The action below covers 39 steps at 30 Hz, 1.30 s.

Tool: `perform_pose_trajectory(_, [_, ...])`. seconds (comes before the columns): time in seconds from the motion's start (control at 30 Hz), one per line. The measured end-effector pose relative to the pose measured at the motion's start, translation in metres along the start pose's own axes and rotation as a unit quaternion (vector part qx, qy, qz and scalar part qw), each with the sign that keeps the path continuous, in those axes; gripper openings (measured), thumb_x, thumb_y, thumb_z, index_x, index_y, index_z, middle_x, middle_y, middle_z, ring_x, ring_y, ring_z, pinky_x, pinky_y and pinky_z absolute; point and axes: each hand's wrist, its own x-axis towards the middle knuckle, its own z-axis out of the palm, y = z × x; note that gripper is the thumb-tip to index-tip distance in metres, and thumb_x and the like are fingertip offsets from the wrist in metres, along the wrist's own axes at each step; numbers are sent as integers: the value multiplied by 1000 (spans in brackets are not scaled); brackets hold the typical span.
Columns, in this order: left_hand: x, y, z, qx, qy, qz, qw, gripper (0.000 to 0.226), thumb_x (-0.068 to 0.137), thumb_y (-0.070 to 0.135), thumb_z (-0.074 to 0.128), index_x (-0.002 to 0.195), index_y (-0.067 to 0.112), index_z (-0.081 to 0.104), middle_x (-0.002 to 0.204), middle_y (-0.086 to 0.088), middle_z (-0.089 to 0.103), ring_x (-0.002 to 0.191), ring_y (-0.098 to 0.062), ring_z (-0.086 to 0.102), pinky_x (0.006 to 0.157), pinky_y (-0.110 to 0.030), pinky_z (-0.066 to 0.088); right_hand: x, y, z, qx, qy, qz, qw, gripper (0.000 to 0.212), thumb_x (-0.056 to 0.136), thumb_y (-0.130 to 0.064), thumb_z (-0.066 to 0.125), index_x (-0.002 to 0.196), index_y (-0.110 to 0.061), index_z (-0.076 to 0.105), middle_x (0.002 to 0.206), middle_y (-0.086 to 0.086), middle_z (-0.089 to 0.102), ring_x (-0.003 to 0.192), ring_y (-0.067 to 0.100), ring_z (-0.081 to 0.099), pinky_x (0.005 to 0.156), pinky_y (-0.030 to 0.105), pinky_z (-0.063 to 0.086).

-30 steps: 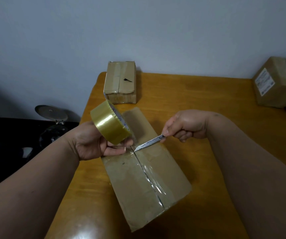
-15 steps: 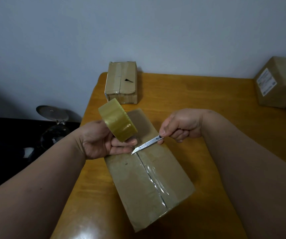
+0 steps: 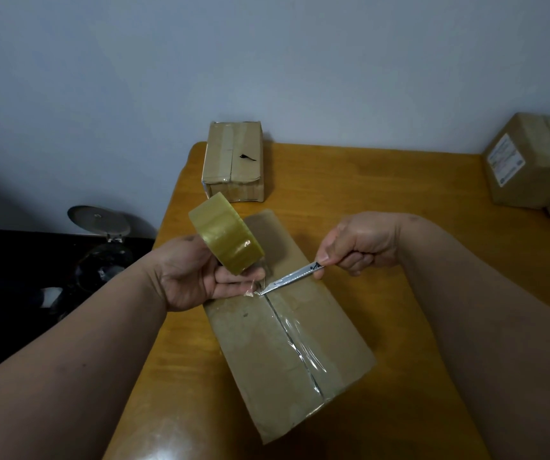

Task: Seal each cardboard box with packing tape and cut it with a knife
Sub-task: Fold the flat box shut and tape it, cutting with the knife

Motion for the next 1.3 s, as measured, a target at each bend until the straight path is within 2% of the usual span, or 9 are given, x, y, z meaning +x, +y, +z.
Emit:
perform_pose_trajectory(0.3, [0, 0, 0, 0, 1, 0, 1000, 39, 85, 29, 54, 98, -1, 75, 104, -26, 70, 87, -34, 73, 83, -50, 58, -7, 8, 8, 18, 22, -14, 1000, 22, 94, -7, 54, 84, -5, 74, 43, -4, 28, 37, 7, 21, 62, 39, 6])
perform_pose_trajectory(0.5, [-2, 0, -1, -18, -7, -3, 1000, 41, 87, 30, 53, 104, -3, 72, 100, -25, 71, 86, -33, 74, 79, -49, 60, -2, 4, 13, 5, 12, -14, 1000, 16, 85, -12, 64, 76, -9, 77, 42, -4, 28, 37, 7, 21, 45, 25, 16])
perform_pose_trajectory(0.57, [-3, 0, -1, -31, -7, 2, 999, 44, 86, 30, 53, 114, -2, 65, 102, -23, 71, 85, -31, 74, 80, -51, 59, -8, 11, 13, 20, 12, -16, 1000, 13, 78, -13, 65, 74, -9, 77, 42, -4, 27, 38, 6, 20, 44, 24, 14])
perform_pose_trajectory(0.73, [-6, 1, 1, -44, -24, 5, 999, 51, 84, 33, 56, 125, 3, 58, 118, -17, 67, 86, -29, 74, 84, -54, 57, -16, 33, 14, 122, 41, -58, 990, 13, 79, -10, 63, 80, -4, 74, 42, -4, 26, 35, 6, 21, 46, 23, 15])
perform_pose_trajectory(0.9, [-9, 0, 0, -51, -45, -1, 998, 44, 93, 24, 51, 129, -1, 57, 110, -25, 68, 90, -34, 73, 89, -54, 55, -36, 53, 14, 225, 105, -111, 962, 24, 82, -17, 56, 93, 1, 65, 44, -3, 30, 35, 6, 23, 57, 35, 11])
perform_pose_trajectory(1.07, [-13, -3, -2, -49, -52, 14, 997, 50, 89, 26, 53, 132, 0, 55, 121, -25, 64, 98, -34, 71, 89, -53, 55, -39, 50, 39, 316, 177, -197, 911, 17, 91, -20, 47, 101, -8, 55, 52, 3, 39, 42, 13, 32, 54, 30, 29])
perform_pose_trajectory(1.13, [-16, -3, -5, -58, -62, 17, 996, 51, 91, 27, 53, 135, 1, 53, 127, -26, 61, 99, -34, 70, 89, -53, 55, -38, 41, 51, 302, 214, -205, 906, 5, 97, -11, 45, 100, -13, 48, 57, 5, 49, 50, 17, 41, 55, 30, 32])
perform_pose_trajectory(1.23, [-21, -4, -15, -84, -76, 27, 993, 51, 94, 30, 52, 136, 2, 52, 129, -24, 59, 96, -33, 71, 89, -56, 54, -29, 21, 73, 244, 271, -186, 912, 24, 80, -2, 58, 92, -16, 44, 67, 6, 54, 57, 18, 48, 56, 30, 39])
perform_pose_trajectory(1.3, [-25, -4, -23, -93, -83, 45, 991, 47, 95, 31, 50, 131, 2, 56, 129, -23, 59, 101, -34, 69, 90, -57, 54, -16, 7, 92, 149, 344, -166, 912, 26, 79, -4, 60, 85, -21, 42, 71, 3, 49, 58, 13, 45, 55, 28, 37])
